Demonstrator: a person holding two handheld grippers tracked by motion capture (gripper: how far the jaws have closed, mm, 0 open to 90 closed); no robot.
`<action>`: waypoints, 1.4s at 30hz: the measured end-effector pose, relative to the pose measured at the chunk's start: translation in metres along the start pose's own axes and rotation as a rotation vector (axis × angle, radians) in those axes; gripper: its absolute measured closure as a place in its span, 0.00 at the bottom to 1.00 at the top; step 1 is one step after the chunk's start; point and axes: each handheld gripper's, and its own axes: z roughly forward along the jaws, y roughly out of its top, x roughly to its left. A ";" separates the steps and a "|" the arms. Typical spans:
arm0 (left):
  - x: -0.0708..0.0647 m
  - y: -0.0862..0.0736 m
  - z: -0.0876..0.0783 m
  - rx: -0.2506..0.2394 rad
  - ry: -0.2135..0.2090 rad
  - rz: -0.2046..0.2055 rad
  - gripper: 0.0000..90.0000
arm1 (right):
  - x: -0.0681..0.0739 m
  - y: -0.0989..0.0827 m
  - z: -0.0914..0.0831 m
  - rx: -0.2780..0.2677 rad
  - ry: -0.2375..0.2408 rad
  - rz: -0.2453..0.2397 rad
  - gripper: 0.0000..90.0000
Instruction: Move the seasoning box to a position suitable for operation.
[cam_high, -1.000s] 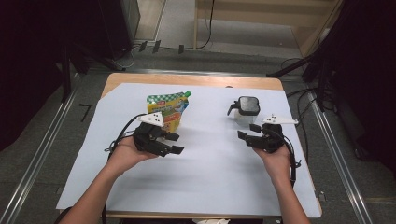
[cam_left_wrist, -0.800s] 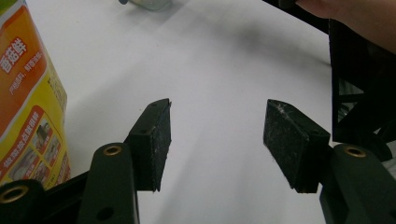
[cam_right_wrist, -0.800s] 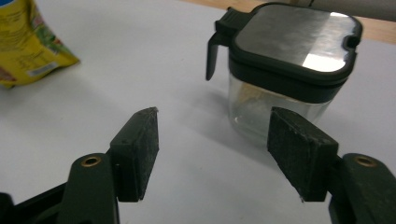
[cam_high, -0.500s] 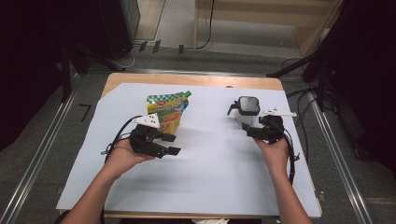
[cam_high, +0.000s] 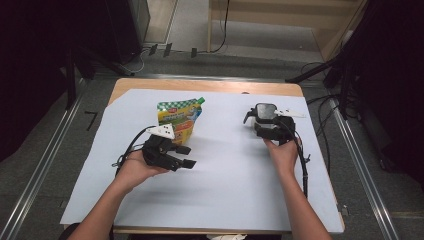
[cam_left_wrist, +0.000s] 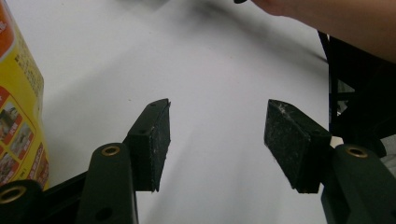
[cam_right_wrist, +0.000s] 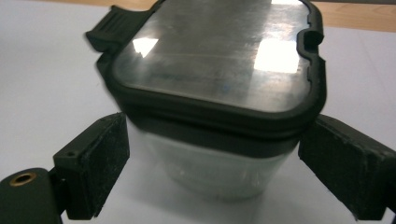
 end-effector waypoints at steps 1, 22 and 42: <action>0.000 0.000 0.000 0.002 -0.002 0.002 0.46 | 0.000 -0.001 0.003 -0.015 -0.013 0.011 0.11; 0.001 -0.001 0.002 -0.008 -0.014 -0.006 0.47 | 0.008 0.000 0.040 -0.131 -0.143 0.051 0.16; -0.002 0.003 0.005 -0.011 -0.003 -0.002 0.47 | 0.024 -0.001 -0.010 -0.128 -0.002 -0.032 0.17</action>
